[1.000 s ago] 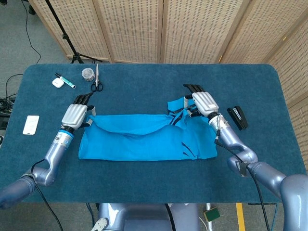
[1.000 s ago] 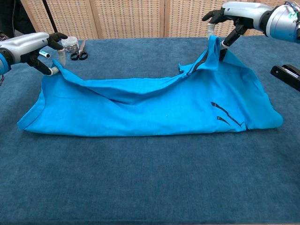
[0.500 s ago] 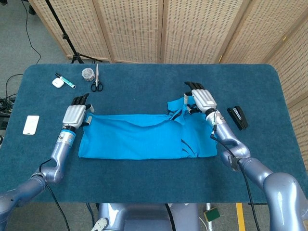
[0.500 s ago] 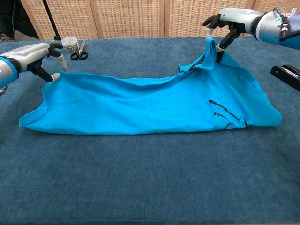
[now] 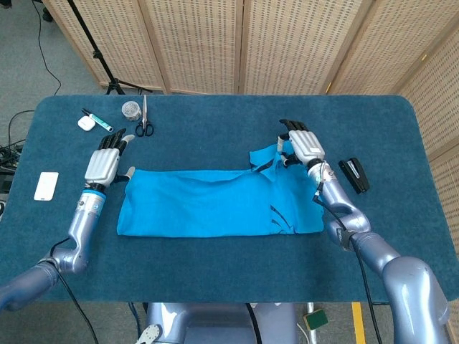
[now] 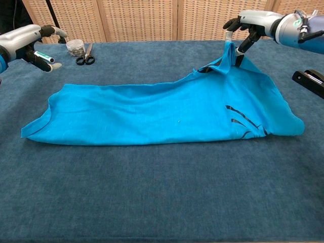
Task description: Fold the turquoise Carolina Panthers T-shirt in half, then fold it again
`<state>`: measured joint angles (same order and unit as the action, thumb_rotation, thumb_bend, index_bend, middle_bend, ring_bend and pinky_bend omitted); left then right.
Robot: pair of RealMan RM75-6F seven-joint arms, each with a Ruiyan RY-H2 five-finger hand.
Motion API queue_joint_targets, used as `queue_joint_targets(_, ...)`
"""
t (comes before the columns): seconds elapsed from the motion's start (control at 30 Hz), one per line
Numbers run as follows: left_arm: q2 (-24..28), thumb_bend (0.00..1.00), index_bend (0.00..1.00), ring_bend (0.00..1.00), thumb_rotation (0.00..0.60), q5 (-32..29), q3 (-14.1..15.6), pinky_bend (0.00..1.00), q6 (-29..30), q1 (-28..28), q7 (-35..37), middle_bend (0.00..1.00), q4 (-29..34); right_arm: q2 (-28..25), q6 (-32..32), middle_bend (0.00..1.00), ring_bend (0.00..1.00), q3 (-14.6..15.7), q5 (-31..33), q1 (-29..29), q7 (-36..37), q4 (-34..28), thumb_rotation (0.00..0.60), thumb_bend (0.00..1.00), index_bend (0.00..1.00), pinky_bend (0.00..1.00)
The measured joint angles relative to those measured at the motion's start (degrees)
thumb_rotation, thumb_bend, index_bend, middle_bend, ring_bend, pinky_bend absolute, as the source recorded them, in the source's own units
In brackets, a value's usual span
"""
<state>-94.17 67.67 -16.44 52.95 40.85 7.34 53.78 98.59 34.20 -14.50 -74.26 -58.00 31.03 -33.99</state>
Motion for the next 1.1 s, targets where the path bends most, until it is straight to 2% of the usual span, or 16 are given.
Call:
queue_joint_targets(0.23,5.5,0.36,0.00,0.00,0.600,-0.7,-0.2,0.00,2.7,-2.4,-2.7,0.00,9.3,3.0,-3.9,0.08,0.00,-1.3,1.9,-2.0,-0.5,6.9,0.600,0.57,0.66,0.00)
queue_joint_targets(0.37,7.7,0.36,0.00,0.00,0.600,-1.5,0.0,0.00,3.4,-3.4,-4.9,0.00,12.6,5.1,-6.7,0.07,0.00,-2.0,3.1,-3.1,-1.1,10.7,0.600,0.56,0.64,0.00)
queue_joint_targets(0.4,8.0,0.36,0.00,0.00,0.600,-1.7,0.0,0.00,3.5,-3.5,-5.2,0.00,13.1,5.6,-7.3,0.05,0.00,-2.1,3.4,-3.3,-1.3,11.6,0.600,0.50,0.54,0.00)
queue_joint_targets(0.43,8.4,0.36,0.00,0.00,0.600,-2.0,0.0,0.00,3.5,-3.7,-5.5,0.00,13.7,6.2,-8.1,0.03,0.00,-2.2,3.7,-3.5,-1.6,12.6,0.600,0.35,0.37,0.00)
queue_joint_targets(0.5,8.9,0.36,0.00,0.00,0.600,-2.2,0.1,0.00,3.7,-3.9,-5.9,0.00,14.5,7.2,-9.3,0.00,0.00,-2.4,4.1,-3.9,-2.2,14.3,0.600,0.08,0.08,0.00)
queue_joint_targets(0.53,9.2,0.36,0.00,0.00,0.600,-2.3,0.2,0.00,3.8,-4.1,-6.2,0.00,15.0,8.0,-10.0,0.00,0.00,-2.7,4.6,-4.2,-2.7,15.5,0.600,0.00,0.01,0.00)
queue_joint_targets(0.6,9.7,0.36,0.00,0.00,0.600,-2.5,0.2,0.00,4.1,-4.3,-6.5,0.00,15.5,9.1,-10.6,0.00,0.00,-3.7,5.9,-4.8,-3.2,17.4,0.600,0.00,0.00,0.00)
queue_joint_targets(0.83,10.7,0.37,0.00,0.00,0.600,-3.3,0.2,0.00,4.7,-5.0,-6.9,0.00,16.5,13.5,-11.1,0.00,0.00,-11.1,14.2,-8.3,-9.0,24.9,0.600,0.00,0.00,0.00)
queue_joint_targets(0.93,10.9,0.37,0.00,0.00,0.600,-3.4,0.3,0.00,4.8,-5.1,-6.8,0.00,16.7,14.5,-11.7,0.00,0.00,-13.8,17.1,-9.5,-12.6,26.3,0.600,0.00,0.00,0.00)
queue_joint_targets(1.1,11.4,0.37,0.00,0.00,0.600,-2.8,0.5,0.00,5.3,-5.4,-6.5,0.00,17.1,14.7,-11.6,0.00,0.00,-16.0,19.6,-10.2,-16.7,26.0,0.600,0.00,0.00,0.00)
